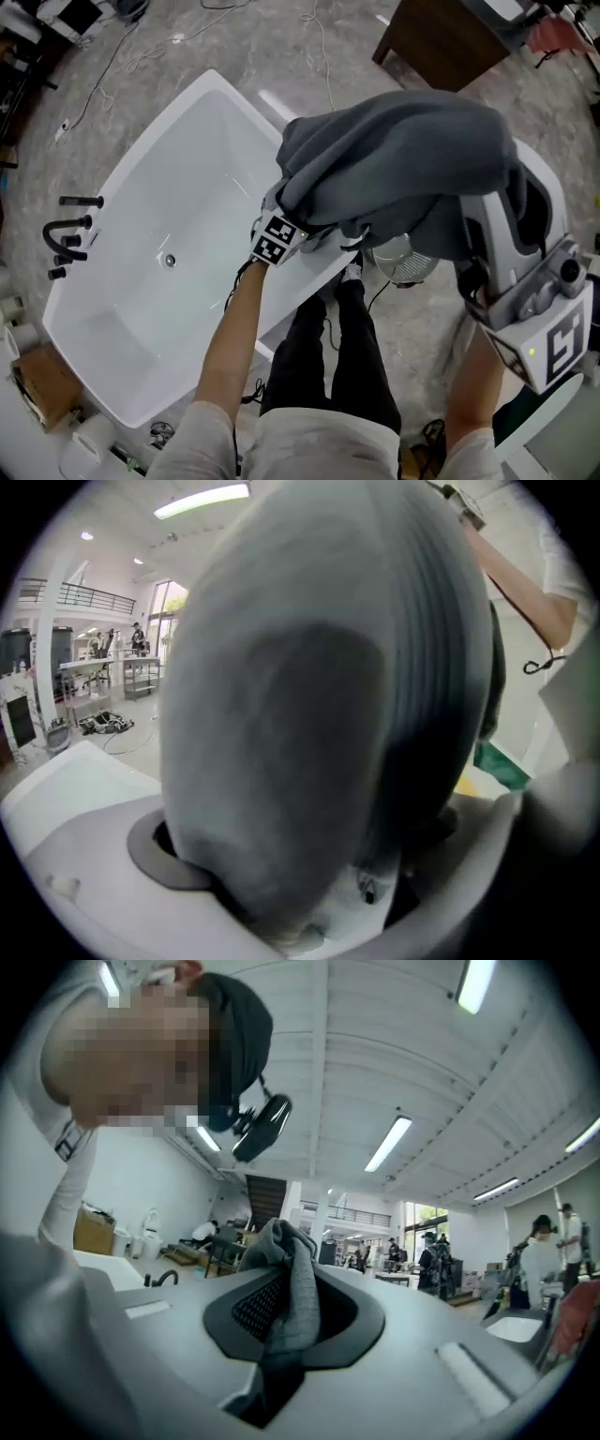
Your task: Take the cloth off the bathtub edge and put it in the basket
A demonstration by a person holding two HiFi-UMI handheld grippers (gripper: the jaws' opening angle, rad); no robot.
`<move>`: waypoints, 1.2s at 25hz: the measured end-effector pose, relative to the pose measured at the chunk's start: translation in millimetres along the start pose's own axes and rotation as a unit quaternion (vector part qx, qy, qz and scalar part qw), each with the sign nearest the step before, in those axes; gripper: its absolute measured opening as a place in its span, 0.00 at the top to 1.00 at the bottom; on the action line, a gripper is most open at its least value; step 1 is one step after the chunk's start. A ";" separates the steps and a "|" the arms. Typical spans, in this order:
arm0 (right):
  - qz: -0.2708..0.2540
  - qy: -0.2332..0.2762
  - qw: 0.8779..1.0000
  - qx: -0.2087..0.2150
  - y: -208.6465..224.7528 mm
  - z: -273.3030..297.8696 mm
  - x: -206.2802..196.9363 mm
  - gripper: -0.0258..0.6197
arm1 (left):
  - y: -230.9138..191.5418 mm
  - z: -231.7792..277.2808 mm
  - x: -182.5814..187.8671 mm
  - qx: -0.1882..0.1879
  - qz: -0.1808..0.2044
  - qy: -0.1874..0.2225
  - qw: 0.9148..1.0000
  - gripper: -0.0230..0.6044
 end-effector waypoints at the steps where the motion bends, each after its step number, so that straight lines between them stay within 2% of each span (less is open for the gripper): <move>1: -0.008 0.018 1.000 -0.025 17.4 -17.4 16.6 0.91 | 6.9 8.8 3.3 -0.008 0.002 0.005 1.000 -0.02; 2: -0.018 0.031 0.998 -0.054 34.7 -38.3 30.8 0.91 | 12.5 16.8 8.7 -0.014 0.007 0.012 1.000 0.00; 3: -0.029 0.038 0.995 -0.086 51.5 -62.5 40.7 0.91 | 16.6 23.8 16.0 -0.015 0.012 0.023 1.000 0.19; 4: -0.038 0.037 0.992 -0.116 67.8 -88.4 45.7 0.91 | 18.9 30.7 24.5 -0.012 0.014 0.036 0.999 0.56; 5: -0.044 0.032 0.988 -0.144 83.5 -114.7 46.7 0.91 | 19.8 38.3 33.0 -0.004 0.011 0.046 0.999 0.74; 8: -0.050 0.006 0.974 -0.223 115.7 -192.9 38.8 0.91 | 24.2 61.7 51.4 0.003 0.003 0.059 0.998 0.78; 10: -0.045 -0.010 0.961 -0.273 121.5 -240.9 27.2 0.91 | 31.3 74.2 64.8 -0.012 -0.006 0.071 0.997 0.79; 13: -0.041 -0.059 0.945 -0.320 122.8 -301.3 -8.4 0.91 | 53.3 98.4 91.6 -0.034 -0.025 0.101 0.994 0.79; 16: -0.026 -0.112 0.927 -0.358 118.7 -356.2 -51.6 0.91 | 101.3 132.1 115.5 -0.076 -0.033 0.114 0.990 0.79; 19: 0.000 -0.144 0.902 -0.408 105.7 -399.2 -92.6 0.91 | 162.1 161.7 134.2 -0.125 -0.025 0.111 0.986 0.79; 22: 0.044 -0.164 0.887 -0.429 88.3 -423.7 -133.5 0.91 | 214.8 181.9 139.3 -0.163 -0.027 0.108 0.980 0.79; 26: 0.089 -0.173 0.877 -0.440 76.4 -448.3 -170.4 0.91 | 271.1 202.1 132.2 -0.195 -0.044 0.098 0.975 0.79; 30: 0.088 -0.211 0.877 -0.423 55.9 -462.0 -193.4 0.91 | 313.4 211.7 116.0 -0.209 -0.051 0.077 0.973 0.79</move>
Point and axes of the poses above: the fingertips, and each gripper's own axes: z forward along the fingers, y to its right, x out of its top, the point moved 4 cm from there along -z, backward along the fingers, and after that the axes turned 15 degrees about y, right-handed, at the moved point
